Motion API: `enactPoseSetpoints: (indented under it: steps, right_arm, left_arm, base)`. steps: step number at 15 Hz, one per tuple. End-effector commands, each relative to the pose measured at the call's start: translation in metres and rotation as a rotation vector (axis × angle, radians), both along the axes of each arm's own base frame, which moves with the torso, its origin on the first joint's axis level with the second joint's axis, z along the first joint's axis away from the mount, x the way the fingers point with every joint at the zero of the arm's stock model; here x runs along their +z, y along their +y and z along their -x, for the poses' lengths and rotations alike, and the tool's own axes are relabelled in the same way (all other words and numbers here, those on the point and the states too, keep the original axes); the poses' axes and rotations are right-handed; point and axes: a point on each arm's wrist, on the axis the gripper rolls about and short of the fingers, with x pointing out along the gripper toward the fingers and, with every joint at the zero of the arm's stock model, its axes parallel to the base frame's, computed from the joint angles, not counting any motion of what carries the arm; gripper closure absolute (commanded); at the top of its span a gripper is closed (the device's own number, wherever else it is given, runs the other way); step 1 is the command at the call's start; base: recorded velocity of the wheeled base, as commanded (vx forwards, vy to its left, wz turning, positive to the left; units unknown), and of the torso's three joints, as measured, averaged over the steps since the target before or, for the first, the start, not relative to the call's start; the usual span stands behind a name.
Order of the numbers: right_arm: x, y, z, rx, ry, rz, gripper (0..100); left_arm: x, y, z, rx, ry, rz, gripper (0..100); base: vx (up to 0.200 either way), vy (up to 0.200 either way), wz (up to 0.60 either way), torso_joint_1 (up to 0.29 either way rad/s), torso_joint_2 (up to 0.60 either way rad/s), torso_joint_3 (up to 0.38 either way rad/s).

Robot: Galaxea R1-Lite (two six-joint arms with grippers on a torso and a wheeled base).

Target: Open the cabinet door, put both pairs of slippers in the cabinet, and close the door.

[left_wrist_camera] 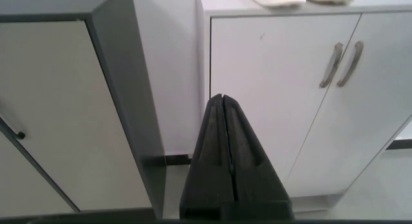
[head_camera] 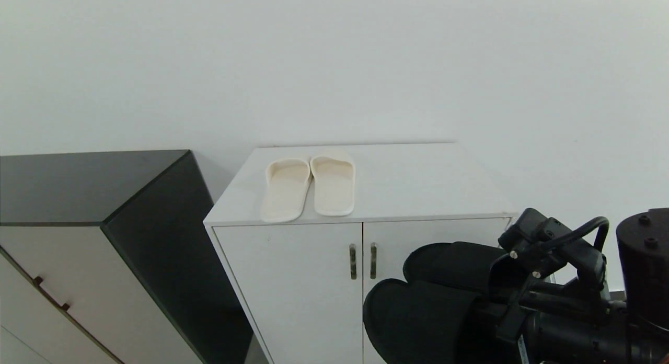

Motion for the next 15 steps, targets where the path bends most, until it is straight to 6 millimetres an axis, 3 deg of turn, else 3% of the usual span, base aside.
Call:
enactPoseSetpoints:
  steps: [1,2,15]
  right_arm:
    - [-0.003,0.001,0.0,0.002,0.008,0.009,100]
    - [-0.003,0.001,0.0,0.002,0.01,0.011,100]
    - [-0.015,-0.001,0.002,0.048,0.027,0.046,100]
  left_arm:
    - [0.0,0.0,0.0,-0.001,0.0,0.002,100]
    - [0.0,0.0,0.0,-0.004,0.0,0.005,0]
    - [0.0,0.0,0.0,-0.006,0.0,0.008,0]
  base:
    - [0.0,0.0,0.0,-0.222,0.55,0.305]
    - [0.0,0.0,0.0,-0.217,0.54,0.325]
    - [0.0,0.0,0.0,-0.183,0.51,0.319]
